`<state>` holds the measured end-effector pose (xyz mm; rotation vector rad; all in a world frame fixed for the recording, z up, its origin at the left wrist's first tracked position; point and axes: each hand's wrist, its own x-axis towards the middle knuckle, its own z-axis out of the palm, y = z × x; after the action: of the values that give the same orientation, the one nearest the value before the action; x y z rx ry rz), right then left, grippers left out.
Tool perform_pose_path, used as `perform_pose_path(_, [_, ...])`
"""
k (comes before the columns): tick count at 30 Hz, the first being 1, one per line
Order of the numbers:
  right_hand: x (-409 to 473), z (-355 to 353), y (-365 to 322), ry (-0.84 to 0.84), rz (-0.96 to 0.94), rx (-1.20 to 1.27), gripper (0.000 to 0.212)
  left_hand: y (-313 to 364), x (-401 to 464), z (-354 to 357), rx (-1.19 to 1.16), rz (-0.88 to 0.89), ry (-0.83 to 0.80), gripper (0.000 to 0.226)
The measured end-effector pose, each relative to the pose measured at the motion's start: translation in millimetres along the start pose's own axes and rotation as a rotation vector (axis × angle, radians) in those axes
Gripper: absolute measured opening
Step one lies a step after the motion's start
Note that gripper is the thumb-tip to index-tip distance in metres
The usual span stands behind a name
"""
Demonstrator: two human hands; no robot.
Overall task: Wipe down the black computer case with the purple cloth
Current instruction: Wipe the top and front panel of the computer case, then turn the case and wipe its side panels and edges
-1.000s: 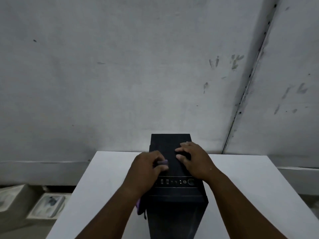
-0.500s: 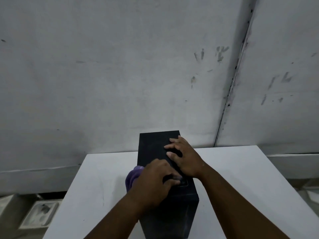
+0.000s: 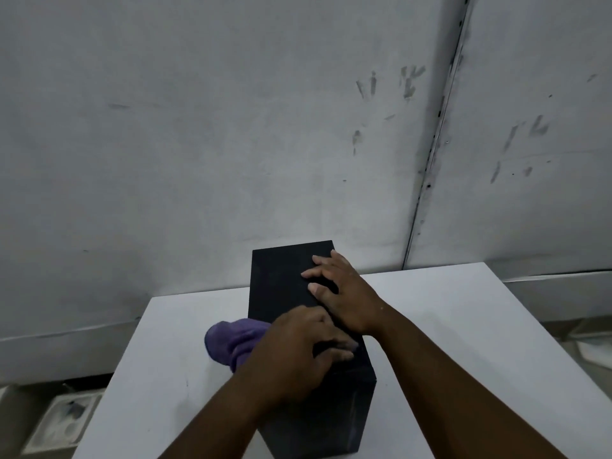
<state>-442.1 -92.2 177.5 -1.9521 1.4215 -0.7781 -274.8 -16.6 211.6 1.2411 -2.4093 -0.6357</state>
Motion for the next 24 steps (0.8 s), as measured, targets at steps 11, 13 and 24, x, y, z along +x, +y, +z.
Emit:
perform_pose_path(11, [-5,0,-6,-0.019,-0.039,-0.123,0.037,-13,-14,2,-0.008,0.099,0.038,0.016])
perform_pose_path(13, [-8,-1,-11,-0.029,-0.060,-0.163,0.037,-27,-17,-7,0.032,0.083,0.152,0.013])
perform_pose_path(24, [-33,6,-47,-0.047,-0.087,-0.695,0.033,-67,-83,20,0.033,0.372,0.601,0.013])
